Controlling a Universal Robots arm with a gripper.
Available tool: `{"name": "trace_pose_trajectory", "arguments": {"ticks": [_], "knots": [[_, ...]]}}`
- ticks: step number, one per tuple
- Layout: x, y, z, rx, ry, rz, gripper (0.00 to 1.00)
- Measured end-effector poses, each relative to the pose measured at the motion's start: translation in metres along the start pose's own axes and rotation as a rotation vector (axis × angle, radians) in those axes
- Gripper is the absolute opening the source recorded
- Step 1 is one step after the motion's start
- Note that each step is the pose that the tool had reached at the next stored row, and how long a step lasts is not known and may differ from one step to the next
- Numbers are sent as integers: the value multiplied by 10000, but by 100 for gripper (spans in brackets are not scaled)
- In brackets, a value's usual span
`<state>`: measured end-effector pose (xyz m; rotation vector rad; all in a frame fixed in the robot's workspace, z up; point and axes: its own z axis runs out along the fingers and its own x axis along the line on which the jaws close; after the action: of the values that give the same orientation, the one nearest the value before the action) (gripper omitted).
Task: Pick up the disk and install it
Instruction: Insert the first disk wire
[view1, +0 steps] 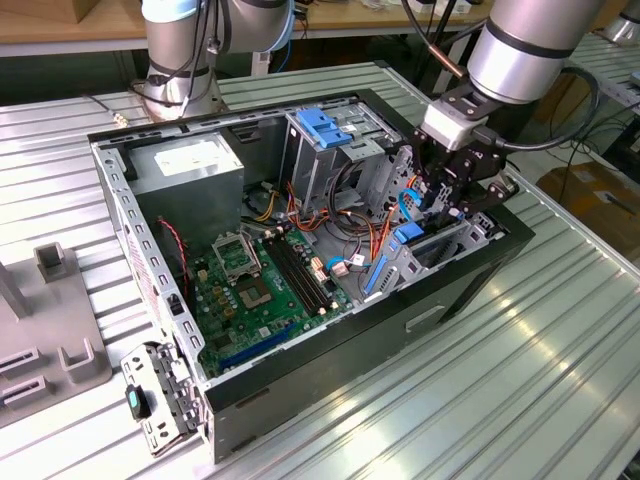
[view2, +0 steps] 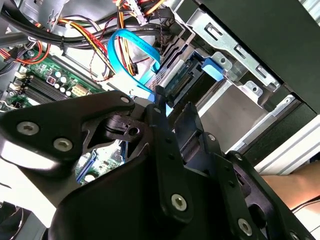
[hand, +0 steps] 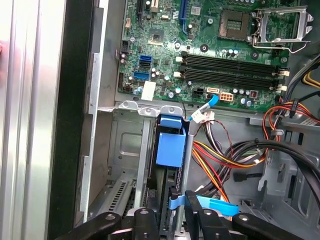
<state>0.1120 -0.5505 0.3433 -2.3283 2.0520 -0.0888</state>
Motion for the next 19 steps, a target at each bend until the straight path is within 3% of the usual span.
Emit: {"name": "trace_pose_trajectory", "arguments": {"ticks": [5,8,10,19], "knots": [[2,-6,-89,0,1,0,36],[3,-13,-91,-9,-1,-2,36],[11,-77,-86,-131,-15,10,36],[15,-109,-79,-169,38,993,36]]}}
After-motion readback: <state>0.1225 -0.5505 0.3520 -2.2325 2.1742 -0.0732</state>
